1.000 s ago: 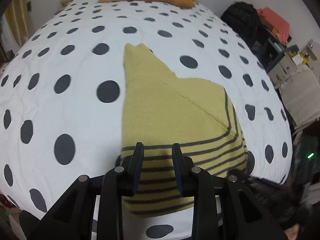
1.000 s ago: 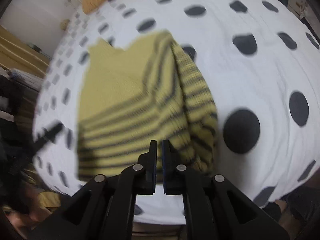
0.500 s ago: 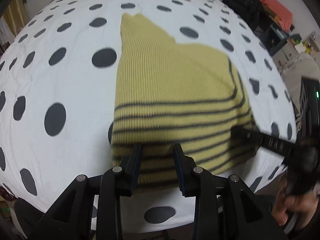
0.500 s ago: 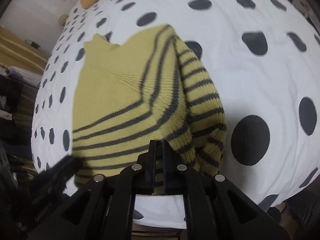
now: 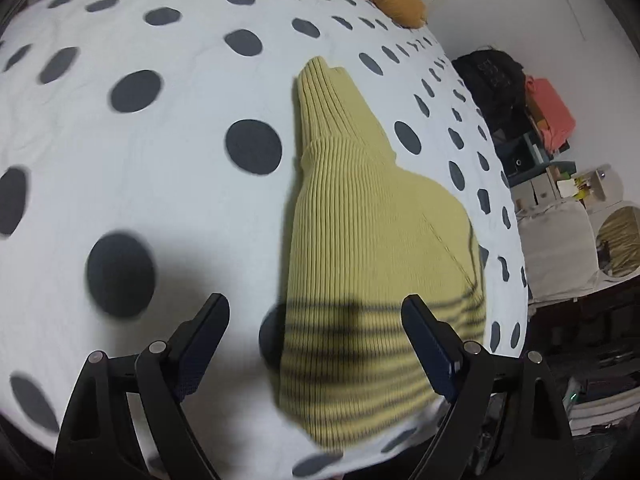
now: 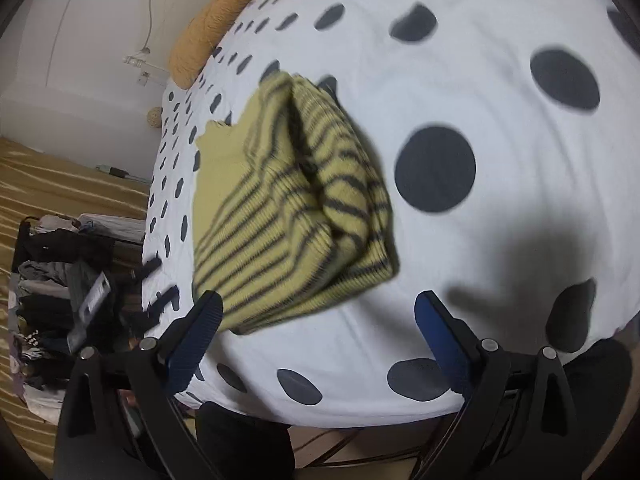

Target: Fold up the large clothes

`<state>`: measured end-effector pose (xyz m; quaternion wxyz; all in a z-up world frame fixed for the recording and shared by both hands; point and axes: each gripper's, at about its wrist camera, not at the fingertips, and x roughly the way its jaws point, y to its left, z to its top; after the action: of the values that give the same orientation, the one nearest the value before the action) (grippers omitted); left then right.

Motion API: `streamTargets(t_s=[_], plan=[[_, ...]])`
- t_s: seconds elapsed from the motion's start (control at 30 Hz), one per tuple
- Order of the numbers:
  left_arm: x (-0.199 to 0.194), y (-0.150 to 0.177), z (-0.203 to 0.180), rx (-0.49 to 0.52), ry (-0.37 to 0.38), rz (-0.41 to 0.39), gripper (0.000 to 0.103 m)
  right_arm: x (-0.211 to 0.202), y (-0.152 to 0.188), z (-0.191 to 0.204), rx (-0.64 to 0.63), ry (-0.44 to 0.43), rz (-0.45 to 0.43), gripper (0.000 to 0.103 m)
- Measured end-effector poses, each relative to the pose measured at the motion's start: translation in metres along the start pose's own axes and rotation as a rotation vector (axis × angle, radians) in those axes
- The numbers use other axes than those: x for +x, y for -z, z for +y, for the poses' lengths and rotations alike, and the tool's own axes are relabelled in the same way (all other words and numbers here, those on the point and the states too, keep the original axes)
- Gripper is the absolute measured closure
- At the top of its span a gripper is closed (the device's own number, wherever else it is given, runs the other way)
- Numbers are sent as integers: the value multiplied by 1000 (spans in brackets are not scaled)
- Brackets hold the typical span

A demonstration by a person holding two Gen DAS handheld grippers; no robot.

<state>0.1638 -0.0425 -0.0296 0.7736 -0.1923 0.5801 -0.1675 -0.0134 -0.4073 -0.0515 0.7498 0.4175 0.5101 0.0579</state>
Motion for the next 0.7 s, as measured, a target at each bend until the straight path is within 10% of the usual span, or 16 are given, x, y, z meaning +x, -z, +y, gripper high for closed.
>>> streamTargets(t_s=[0.37, 0.43, 0.47, 0.57, 0.7], plan=[[128, -93, -33, 134, 123, 167, 9, 75, -20, -12, 67, -236, 6, 7], [137, -109, -32, 106, 159, 172, 10, 69, -21, -11, 39, -256, -22, 35], [139, -114, -31, 103, 175, 166, 16, 66, -22, -11, 21, -258, -28, 55], [143, -121, -30, 134, 137, 145, 51, 67, -24, -16, 26, -289, -22, 57], [124, -121, -26, 101, 171, 94, 68, 60, -23, -8, 47, -347, -37, 59]])
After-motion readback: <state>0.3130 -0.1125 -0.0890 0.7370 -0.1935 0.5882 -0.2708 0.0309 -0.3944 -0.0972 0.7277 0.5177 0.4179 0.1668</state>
